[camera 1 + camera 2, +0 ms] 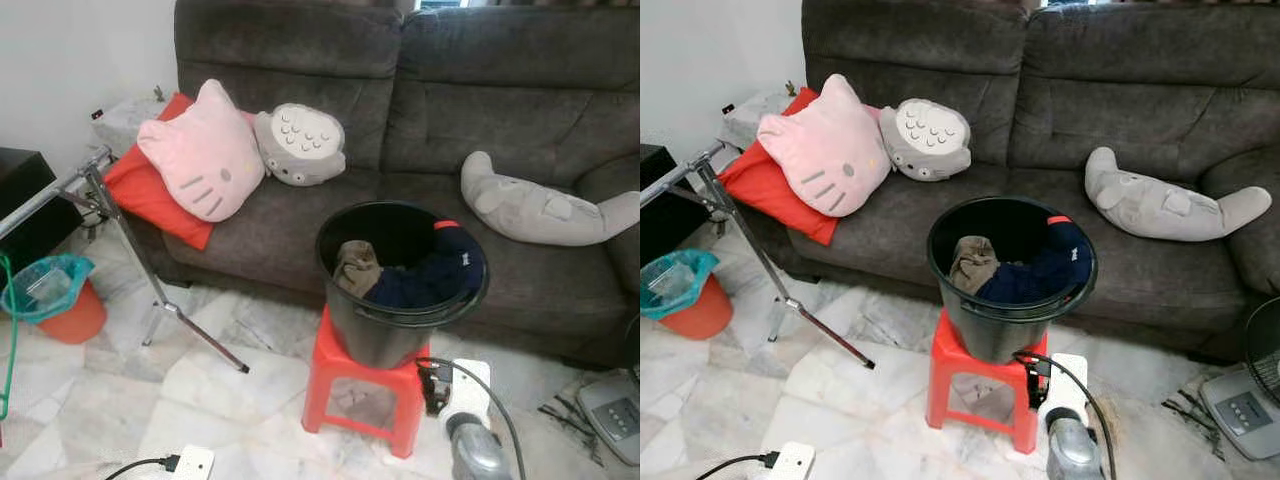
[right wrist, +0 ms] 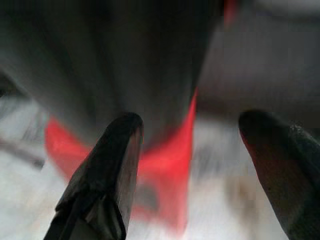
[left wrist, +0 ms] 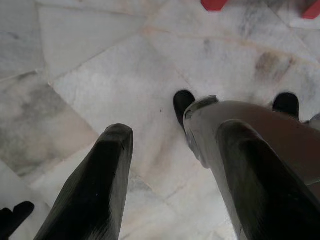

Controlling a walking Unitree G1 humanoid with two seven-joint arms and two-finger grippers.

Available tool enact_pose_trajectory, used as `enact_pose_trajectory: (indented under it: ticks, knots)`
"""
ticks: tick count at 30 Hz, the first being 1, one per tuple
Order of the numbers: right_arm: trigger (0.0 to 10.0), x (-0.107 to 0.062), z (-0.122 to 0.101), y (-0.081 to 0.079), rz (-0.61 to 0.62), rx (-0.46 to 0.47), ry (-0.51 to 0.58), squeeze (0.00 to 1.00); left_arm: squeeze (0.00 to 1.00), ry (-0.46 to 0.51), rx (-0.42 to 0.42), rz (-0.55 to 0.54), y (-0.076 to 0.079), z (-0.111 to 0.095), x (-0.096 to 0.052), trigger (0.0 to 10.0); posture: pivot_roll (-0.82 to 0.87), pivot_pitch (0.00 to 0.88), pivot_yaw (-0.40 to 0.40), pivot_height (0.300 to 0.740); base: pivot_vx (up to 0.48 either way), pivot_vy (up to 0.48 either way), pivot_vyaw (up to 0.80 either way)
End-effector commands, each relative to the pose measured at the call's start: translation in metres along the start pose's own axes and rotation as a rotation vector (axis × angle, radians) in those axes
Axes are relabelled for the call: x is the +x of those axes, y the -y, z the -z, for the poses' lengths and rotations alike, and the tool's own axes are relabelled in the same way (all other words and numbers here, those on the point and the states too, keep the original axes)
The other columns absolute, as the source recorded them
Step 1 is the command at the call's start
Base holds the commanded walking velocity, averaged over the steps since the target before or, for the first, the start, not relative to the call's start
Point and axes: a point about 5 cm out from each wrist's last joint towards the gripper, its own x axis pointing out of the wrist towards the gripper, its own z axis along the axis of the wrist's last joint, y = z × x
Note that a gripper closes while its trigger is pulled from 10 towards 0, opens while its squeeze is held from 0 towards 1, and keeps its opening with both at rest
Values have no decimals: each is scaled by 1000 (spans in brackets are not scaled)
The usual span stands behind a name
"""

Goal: Hang hanger

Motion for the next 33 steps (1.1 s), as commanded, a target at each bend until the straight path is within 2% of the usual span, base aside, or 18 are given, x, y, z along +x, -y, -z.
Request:
enact_pose_trajectory:
  ticks: [1, 4, 5, 7, 9, 11, 13, 14, 15, 17, 19, 23, 26, 33]
  knots:
    - [10000, -4, -22, 2, -3, -31, 147, 0, 0, -9, 6, 0, -2, 1, 0, 10000, -71, 0, 19, 740, 0, 0, 0]
    - [10000, -18, -36, 7, -10, -90, 233, 0, 0, -11, 13, 2, -2, 2, 0, 10000, -82, 0, 17, 740, 0, 0, 0]
    - [10000, -18, -36, 7, -10, -90, 233, 0, 0, -11, 13, 2, -2, 2, 0, 10000, -82, 0, 17, 740, 0, 0, 0]
    - [10000, -42, -50, 13, 0, -89, 305, 0, 0, -11, 15, 3, -2, 2, -1, 10000, -83, 0, 12, 740, 0, 0, 0]
    - [10000, -52, -55, 14, 1, -108, 333, 0, 0, -11, 16, 3, -3, 2, -1, 10000, -83, 0, 12, 740, 0, 0, 0]
    - [10000, -59, -62, 16, 32, -83, 362, 0, 0, -12, 16, 1, -3, 2, -1, 10000, -94, 0, 15, 740, 0, 0, 0]
    - [10000, -59, -76, 25, 102, -41, 381, 0, 0, -14, 18, 0, -4, 3, -1, 10000, -99, 0, 19, 740, 0, 0, 0]
    - [10000, -56, -91, 33, 160, 20, 390, 0, 0, -15, 22, 0, -5, 3, -1, 10000, -108, 0, 25, 740, 0, 0, 0]
    - [10000, -56, -91, 33, 160, 20, 390, 0, 0, -15, 22, 0, -5, 3, -1, 10000, -108, 0, 25, 740, 0, 0, 0]
    - [10000, -37, -115, 45, 226, 171, 404, 0, 0, -17, 28, 1, -5, 3, -1, 10000, -114, 0, 33, 740, 0, 0, 0]
    - [10000, -29, -122, 48, 236, 198, 410, 0, 0, -17, 31, 2, -5, 3, -1, 10000, -110, 0, 30, 740, 0, 0, 0]
    - [10000, -3, -127, 45, 193, 228, 362, 0, 0, -10, 20, 1, -4, 2, -1, 10000, -102, 0, 25, 740, 0, 0, 0]
    - [10000, 3, -133, 35, 168, 196, 363, 0, 0, -5, 6, -3, -5, 1, -1, 10000, -92, 0, 25, 740, 0, 0, 0]
    - [10000, 4, -141, 20, 125, 182, 375, 0, 0, -1, -3, -6, -6, 0, -1, 10000, -93, 0, 29, 740, 0, 0, 0]
